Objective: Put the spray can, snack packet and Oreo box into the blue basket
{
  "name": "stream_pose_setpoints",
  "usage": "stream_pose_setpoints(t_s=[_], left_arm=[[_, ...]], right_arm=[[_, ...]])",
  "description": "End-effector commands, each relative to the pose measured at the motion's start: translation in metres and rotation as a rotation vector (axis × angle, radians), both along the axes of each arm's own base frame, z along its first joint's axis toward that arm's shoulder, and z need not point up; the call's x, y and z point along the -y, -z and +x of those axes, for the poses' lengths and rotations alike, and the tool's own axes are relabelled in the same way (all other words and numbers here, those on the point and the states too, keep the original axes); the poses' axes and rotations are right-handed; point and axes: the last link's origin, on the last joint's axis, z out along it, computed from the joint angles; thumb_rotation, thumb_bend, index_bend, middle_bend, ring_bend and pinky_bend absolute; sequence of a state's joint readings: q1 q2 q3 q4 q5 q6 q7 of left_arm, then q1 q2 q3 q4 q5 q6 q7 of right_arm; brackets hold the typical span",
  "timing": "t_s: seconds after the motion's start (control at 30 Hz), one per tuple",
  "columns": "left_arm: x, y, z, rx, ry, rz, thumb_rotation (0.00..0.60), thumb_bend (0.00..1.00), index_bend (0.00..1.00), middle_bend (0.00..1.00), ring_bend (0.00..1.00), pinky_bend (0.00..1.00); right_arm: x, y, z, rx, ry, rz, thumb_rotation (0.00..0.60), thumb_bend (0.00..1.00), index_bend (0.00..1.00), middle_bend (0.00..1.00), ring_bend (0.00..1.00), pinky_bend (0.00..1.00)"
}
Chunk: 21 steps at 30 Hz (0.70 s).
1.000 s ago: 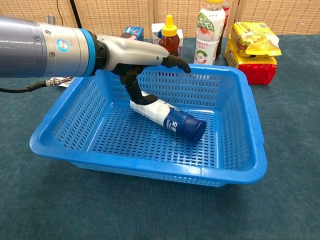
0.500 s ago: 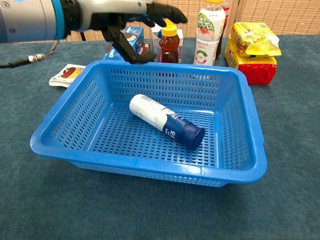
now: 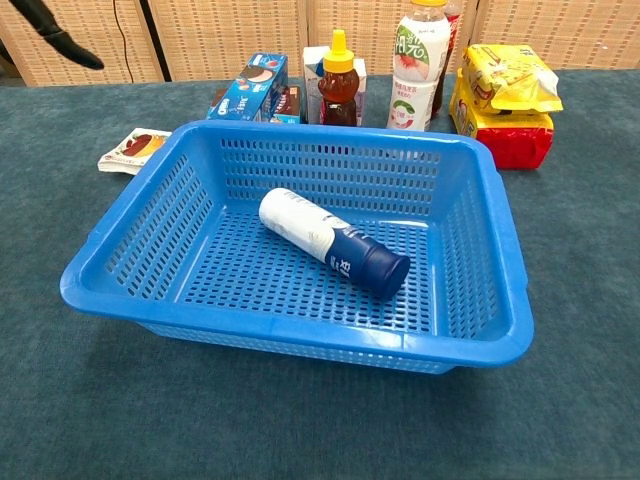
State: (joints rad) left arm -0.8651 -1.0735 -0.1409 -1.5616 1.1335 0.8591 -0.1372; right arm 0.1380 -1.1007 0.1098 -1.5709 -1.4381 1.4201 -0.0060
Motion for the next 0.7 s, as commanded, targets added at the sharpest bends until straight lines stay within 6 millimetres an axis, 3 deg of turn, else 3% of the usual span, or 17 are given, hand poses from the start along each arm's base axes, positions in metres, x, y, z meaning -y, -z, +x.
stream_pose_setpoints(t_s=[0.03,0.23,0.3,0.5,0.7], left_arm=[[-0.008,0.008,-0.040,-0.076,-0.086,-0.019,0.600,0.06,0.00,0.00,0.00,0.00],[-0.023,0.034,-0.067,-0.157,-0.160,-0.072,0.600,0.06,0.00,0.00,0.00,0.00],[-0.031,0.052,-0.073,-0.202,-0.181,-0.106,0.600,0.06,0.00,0.00,0.00,0.00],[-0.048,0.083,-0.065,-0.210,-0.184,-0.124,0.600,0.06,0.00,0.00,0.00,0.00],[-0.064,0.094,-0.053,-0.220,-0.183,-0.107,0.600,0.06,0.00,0.00,0.00,0.00]], right_arm=[[0.000,0.000,-0.003,-0.001,0.001,0.006,0.600,0.00,0.00,0.00,0.00,0.00],[0.001,0.000,-0.006,-0.002,0.002,0.004,0.600,0.00,0.00,0.00,0.00,0.00],[0.002,-0.001,-0.007,-0.003,0.005,0.002,0.600,0.00,0.00,0.00,0.00,0.00],[0.002,-0.001,-0.008,-0.003,0.011,-0.002,0.600,0.00,0.00,0.00,0.00,0.00],[0.004,-0.003,-0.007,0.002,0.014,-0.015,0.600,0.00,0.00,0.00,0.00,0.00]])
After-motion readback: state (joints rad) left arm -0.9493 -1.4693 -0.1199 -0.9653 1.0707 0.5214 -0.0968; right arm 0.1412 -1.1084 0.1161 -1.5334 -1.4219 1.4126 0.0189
